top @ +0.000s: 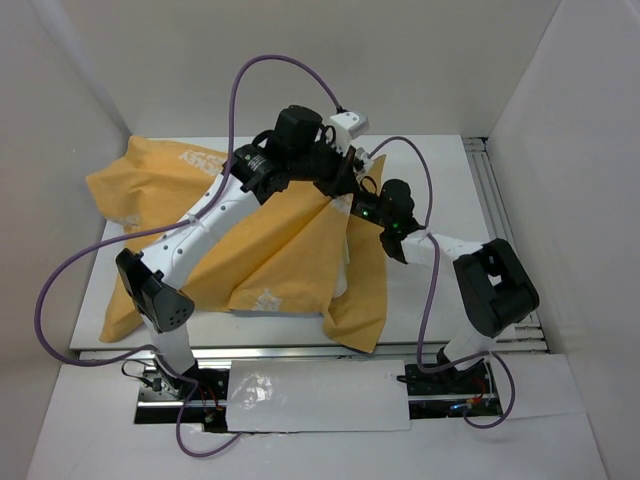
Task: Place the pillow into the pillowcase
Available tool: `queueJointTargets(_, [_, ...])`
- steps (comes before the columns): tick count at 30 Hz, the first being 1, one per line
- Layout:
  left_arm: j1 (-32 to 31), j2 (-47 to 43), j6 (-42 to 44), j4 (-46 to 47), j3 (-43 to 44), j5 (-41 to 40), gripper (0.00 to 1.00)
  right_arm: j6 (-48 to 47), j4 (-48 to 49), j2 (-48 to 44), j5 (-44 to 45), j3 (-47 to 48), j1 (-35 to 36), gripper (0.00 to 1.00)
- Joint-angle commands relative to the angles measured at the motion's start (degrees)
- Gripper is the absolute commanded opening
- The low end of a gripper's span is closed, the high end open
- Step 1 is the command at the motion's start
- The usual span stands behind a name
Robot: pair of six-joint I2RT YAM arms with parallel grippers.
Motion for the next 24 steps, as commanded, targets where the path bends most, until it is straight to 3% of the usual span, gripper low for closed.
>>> queueJointTargets(1, [-2.01, 0.25, -2.51, 6.38, 1.31, 9.45, 0.00, 1.97, 5.46, 0.46, 3.45, 1.52, 1.78, 0.10])
queueJointTargets(4, [0.80, -0.37, -5.06, 6.38, -2.72, 2.51, 0.00, 3.54, -4.64, -0.32, 11.79, 1.53, 1.26, 0.21])
queueJointTargets(5, [2.55, 0.16, -5.94, 6.38, -3.34, 0.49, 0.00, 4.42, -8.06, -1.29, 14.51, 2.05, 1.25, 0.35])
queueJointTargets(9, [6.42, 5.06, -9.01, 6.38, -3.35, -7.43, 0.00, 7.07, -29.57, -3.05, 25.16, 4.68, 0.72, 0.62])
queueJointTargets(17, [9.59, 16.15, -12.80, 6.99, 0.43, -10.17, 0.00, 8.30, -45.00, -5.16, 30.18, 4.69, -2.35, 0.78])
queueJointTargets(18, [9.59, 17.29, -12.80, 7.52, 0.43, -10.69, 0.00, 8.82, -46.84, -5.16, 30.18, 4.69, -3.31, 0.85])
queueJointTargets(23, [9.59, 17.91, -12.80, 7.52, 0.43, -10.08, 0.00, 9.35, -48.70, -7.35, 26.32, 2.33, -5.77, 1.00])
queueJointTargets(24, [9.59, 17.91, -12.80, 7.52, 0.43, -10.08, 0.09, 9.35, -49.40, -9.27, 26.32, 2.32, -6.65, 1.00])
